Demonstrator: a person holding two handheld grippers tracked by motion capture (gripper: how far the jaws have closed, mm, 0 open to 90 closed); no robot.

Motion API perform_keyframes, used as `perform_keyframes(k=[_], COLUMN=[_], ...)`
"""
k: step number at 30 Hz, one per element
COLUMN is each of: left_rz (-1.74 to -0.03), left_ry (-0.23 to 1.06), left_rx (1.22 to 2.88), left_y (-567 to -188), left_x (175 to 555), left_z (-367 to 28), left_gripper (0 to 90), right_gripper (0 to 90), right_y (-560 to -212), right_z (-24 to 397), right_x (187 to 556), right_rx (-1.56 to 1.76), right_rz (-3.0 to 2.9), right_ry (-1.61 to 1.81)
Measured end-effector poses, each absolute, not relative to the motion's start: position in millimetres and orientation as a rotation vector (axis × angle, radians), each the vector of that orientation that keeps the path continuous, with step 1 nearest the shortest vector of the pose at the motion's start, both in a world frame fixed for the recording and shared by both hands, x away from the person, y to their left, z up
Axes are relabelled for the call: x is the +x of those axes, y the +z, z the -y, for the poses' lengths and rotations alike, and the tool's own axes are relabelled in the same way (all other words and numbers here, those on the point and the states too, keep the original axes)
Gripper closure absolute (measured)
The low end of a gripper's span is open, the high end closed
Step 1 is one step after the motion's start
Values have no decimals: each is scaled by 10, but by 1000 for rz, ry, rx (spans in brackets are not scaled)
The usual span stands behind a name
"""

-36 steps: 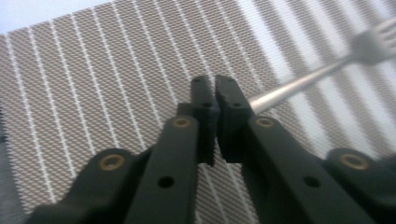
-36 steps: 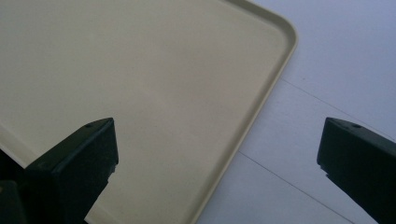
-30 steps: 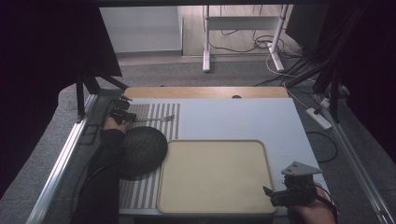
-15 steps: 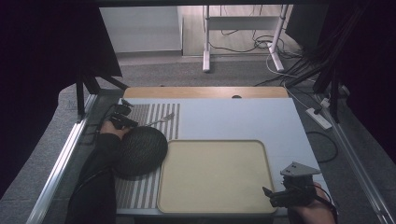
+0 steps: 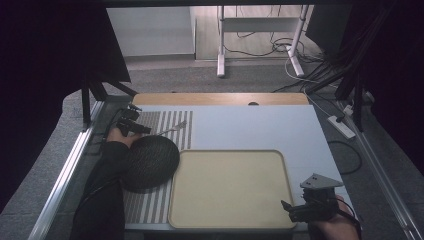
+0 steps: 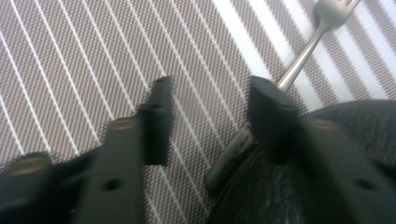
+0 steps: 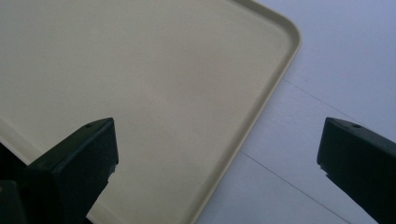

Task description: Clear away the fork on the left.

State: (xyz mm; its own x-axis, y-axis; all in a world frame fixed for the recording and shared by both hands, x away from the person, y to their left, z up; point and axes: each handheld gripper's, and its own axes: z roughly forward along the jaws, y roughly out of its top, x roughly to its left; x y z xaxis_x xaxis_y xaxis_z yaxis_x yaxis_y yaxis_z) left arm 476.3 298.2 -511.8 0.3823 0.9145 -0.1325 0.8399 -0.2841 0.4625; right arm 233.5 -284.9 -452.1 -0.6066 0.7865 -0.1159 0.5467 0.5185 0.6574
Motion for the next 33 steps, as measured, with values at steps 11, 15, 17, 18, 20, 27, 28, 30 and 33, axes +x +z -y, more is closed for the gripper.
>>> perform_keyframes(k=[11,15,17,18,20,27,28,30,33], left_rz=[-1403,-1362,-1353,-1345,-1331,-1337,-1339,-1341,-1350], left_ry=[158,143,133,133,119,121,122,122,131], left_rx=[2175,2210,2220,2227,2245,2303,2314,2333,2368], left_y=[-5068,-5060,-5063,-5066,-5084,-5180,-5200,-5233,-5292], left_x=[4851,4884,4903,4912,4936,5016,5030,5049,5071], left_z=[-2770,-2655,-2603,-2579,-2535,-2404,-2382,-2354,-2313], left_gripper=[68,8,0,0,0,0,0,0,0], right_gripper=[0,0,0,0,0,0,0,0,0], right_y=[-4521,-4522,-4522,-4522,-4522,-4523,-4523,-4523,-4522], right_z=[2848,2849,2849,2849,2849,2851,2851,2851,2853], right_x=[2335,2336,2336,2336,2335,2337,2337,2337,2336], right_rx=[1094,1094,1095,1095,1095,1097,1097,1098,1098], right_rz=[-2365,-2366,-2366,-2366,-2366,-2366,-2365,-2365,-2364], right_ry=[813,813,814,814,814,819,819,820,821])
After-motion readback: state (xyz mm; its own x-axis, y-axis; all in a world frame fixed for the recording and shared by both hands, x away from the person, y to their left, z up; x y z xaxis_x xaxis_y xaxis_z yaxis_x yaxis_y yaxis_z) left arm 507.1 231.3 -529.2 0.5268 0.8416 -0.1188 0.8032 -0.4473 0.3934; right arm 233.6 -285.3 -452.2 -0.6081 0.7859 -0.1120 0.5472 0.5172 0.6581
